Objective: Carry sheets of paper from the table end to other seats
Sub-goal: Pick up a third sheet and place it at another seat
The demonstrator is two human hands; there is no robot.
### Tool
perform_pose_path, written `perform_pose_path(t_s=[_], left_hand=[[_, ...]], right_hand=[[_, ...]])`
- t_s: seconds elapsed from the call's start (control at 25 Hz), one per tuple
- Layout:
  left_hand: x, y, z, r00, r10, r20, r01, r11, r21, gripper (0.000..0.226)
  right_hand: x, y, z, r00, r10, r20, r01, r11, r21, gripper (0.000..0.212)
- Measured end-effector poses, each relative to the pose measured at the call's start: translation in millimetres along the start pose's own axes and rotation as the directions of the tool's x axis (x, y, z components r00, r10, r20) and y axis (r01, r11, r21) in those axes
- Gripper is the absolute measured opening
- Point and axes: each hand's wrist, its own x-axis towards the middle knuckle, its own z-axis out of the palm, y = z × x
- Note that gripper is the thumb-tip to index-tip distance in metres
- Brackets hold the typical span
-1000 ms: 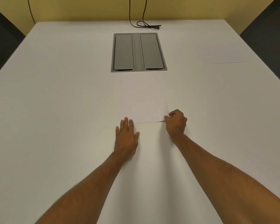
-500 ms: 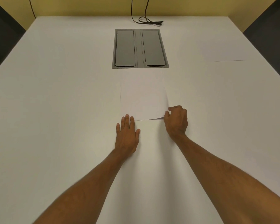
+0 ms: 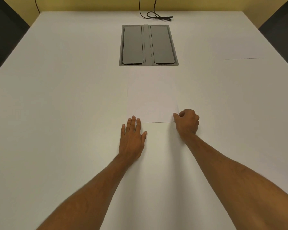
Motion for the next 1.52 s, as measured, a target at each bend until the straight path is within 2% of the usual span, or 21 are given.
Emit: perform_pose_path(t_s=[0.08,0.32,0.44,0.52,0.6,0.76,0.84,0.96,1.12,1.2,1.28,1.36,1.4,1.44,1.52], left_hand=[[-1.9,-0.2,0.9,1.000,-0.005,-0.009,0.005,1.000,0.008,0.060],[-3.0,5.3,1.1,1.000,-0.023,-0.015,0.023,0.999,0.032,0.059],[-3.2,5.9,0.5,1.000,-0.025,-0.008,0.025,0.999,0.037,0.059],[-2.3,5.6,0.7,1.000,-0.025,-0.010,0.025,0.999,0.037,0.059],[-2.0,5.5,0.7,1.000,-0.024,-0.002,0.024,0.999,0.032,0.059],[-2.5,4.7,-0.9,1.000,-0.019,0.000,0.019,1.000,0.020,0.059],[-3.5,4.3,-1.9,1.000,-0.017,0.008,0.017,1.000,0.003,0.059],[-5.1,2.8,-3.6,1.000,-0.009,0.019,0.010,1.000,-0.018,0.059],[-12.6,-1.9,-6.5,0.999,0.026,0.041,-0.026,1.000,0.003,0.057],[-17.7,-5.4,-10.9,0.998,0.041,0.051,-0.040,0.999,-0.022,0.057],[-24.2,-8.3,-21.3,1.000,0.005,0.003,-0.004,0.988,-0.157,0.057],[-29.1,-9.2,-39.7,0.988,-0.142,-0.066,0.102,0.900,-0.424,0.060],[-30.2,-9.1,-50.6,0.966,-0.250,-0.062,0.172,0.805,-0.568,0.061],[-31.3,-8.7,-61.7,0.933,-0.359,-0.024,0.243,0.679,-0.692,0.062],[-35.2,-7.9,-84.6,0.845,-0.517,0.137,0.365,0.371,-0.854,0.062]], right_hand=[[0.7,1.1,-1.3,0.999,0.045,-0.002,-0.045,0.999,0.016,0.011],[-4.6,5.8,-5.9,0.988,-0.149,0.049,0.156,0.965,-0.209,0.013],[-6.0,11.2,-8.1,0.966,-0.234,0.105,0.256,0.916,-0.309,0.016],[-7.4,16.2,-7.0,0.939,-0.312,0.147,0.345,0.849,-0.401,0.025],[-8.3,20.9,-6.2,0.929,-0.344,0.140,0.370,0.833,-0.411,0.030],[-5.4,14.1,-6.7,0.978,-0.207,0.023,0.209,0.975,-0.081,0.022],[-4.7,8.2,-7.9,0.992,-0.126,0.027,0.123,0.989,0.088,0.015],[-2.9,3.4,-11.2,0.998,-0.051,0.034,0.044,0.980,0.192,0.011],[1.6,6.6,-12.1,0.991,0.059,0.121,-0.084,0.973,0.217,0.024],[-0.9,6.4,-15.4,0.986,0.093,0.138,-0.133,0.938,0.319,0.024],[-9.0,4.4,-23.3,0.978,0.131,0.163,-0.194,0.860,0.473,0.020],[-19.1,3.5,-36.3,0.962,0.145,0.233,-0.260,0.752,0.606,0.020],[-23.5,4.2,-43.7,0.952,0.139,0.274,-0.290,0.703,0.649,0.022],[-27.6,5.2,-51.8,0.942,0.124,0.311,-0.311,0.666,0.678,0.023],[-38.4,6.6,-70.8,0.925,0.073,0.372,-0.334,0.622,0.708,0.023]])
